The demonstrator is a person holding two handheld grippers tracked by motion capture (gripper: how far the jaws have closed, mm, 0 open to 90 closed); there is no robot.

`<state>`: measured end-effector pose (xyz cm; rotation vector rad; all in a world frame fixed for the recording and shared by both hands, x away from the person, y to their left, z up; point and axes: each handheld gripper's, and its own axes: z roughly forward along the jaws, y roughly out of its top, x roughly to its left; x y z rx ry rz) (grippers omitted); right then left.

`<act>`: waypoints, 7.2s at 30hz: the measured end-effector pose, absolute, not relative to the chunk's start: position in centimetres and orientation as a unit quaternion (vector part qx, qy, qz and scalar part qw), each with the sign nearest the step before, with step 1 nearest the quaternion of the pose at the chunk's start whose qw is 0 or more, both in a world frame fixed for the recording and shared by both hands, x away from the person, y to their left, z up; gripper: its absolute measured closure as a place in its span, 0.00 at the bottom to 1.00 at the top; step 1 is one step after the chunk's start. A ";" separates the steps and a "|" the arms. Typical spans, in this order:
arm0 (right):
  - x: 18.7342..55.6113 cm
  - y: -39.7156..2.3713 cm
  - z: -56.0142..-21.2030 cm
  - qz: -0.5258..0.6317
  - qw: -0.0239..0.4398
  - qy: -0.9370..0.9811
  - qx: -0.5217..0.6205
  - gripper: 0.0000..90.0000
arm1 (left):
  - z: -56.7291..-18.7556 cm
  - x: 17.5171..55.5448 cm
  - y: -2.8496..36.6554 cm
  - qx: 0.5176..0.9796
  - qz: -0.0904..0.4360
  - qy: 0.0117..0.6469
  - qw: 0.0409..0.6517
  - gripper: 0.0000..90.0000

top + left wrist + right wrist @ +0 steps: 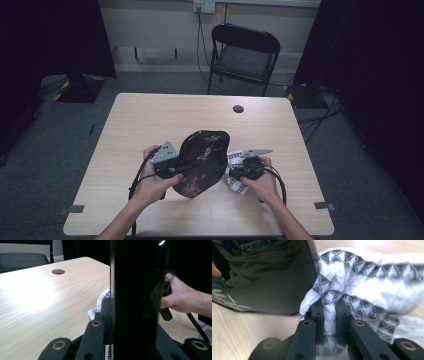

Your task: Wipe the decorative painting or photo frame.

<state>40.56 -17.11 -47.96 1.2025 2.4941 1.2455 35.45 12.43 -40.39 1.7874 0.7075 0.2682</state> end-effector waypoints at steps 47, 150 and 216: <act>40.9 -18.6 -45.4 0.478 0.078 0.780 0.396 0.91 | -40.7 35.7 12.5 0.761 0.114 0.302 0.563 0.89; 40.6 -15.5 -43.4 0.510 0.081 0.809 0.279 0.53 | -42.2 35.9 17.9 0.764 0.132 0.360 0.519 0.60; 39.3 -22.2 -42.7 0.510 0.167 0.762 0.362 0.44 | -43.1 35.6 22.7 0.742 0.180 0.399 0.507 0.42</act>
